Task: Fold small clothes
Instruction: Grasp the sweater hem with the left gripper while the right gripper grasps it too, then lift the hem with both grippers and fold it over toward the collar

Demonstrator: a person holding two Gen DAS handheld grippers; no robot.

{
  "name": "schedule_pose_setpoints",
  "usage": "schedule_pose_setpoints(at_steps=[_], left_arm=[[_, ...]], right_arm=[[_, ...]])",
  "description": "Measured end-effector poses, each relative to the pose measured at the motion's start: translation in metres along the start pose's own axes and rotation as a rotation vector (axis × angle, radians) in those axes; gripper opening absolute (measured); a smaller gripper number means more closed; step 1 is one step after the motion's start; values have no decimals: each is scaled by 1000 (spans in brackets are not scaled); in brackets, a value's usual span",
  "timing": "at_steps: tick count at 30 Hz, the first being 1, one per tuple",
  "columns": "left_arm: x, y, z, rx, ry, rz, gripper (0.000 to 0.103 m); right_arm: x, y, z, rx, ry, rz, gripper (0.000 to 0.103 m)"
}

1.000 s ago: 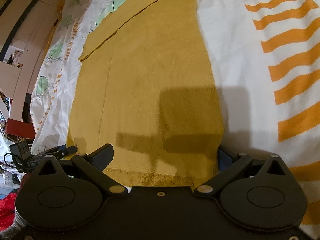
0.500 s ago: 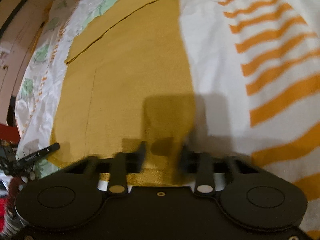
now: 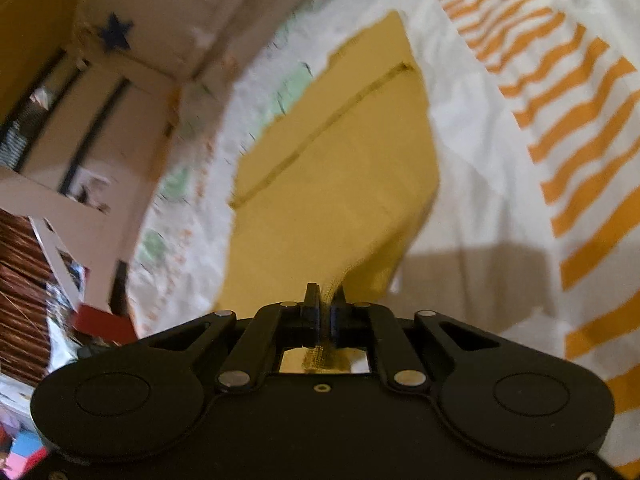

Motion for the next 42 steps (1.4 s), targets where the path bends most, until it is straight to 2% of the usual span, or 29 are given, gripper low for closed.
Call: schedule_pose_setpoints(at_steps=[11, 18, 24, 33, 42], left_arm=[[-15, 60, -5, -142, -57, -32, 3], [-17, 115, 5, -238, -66, -46, 3], [-14, 162, 29, -281, -71, -82, 3], [9, 208, 79, -279, -1, -110, 3], [35, 215, 126, -245, 38, -138, 3]], right_arm=[[26, 52, 4, -147, 108, 27, 12], [33, 101, 13, -241, 133, 46, 12], [30, 149, 32, -306, 135, 80, 12], [13, 202, 71, -343, 109, 130, 12], [-2, 225, 107, -332, 55, 138, 12]])
Point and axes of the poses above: each gripper's, at about its wrist camera, not at the fingertips, and z roughly the way its jaws point, x to its left, y to its top, the point moved 10 cm from there along z, roughly the way its jaws point, and after that the axes turned 8 degrees about -y, right-handed, at the moved point
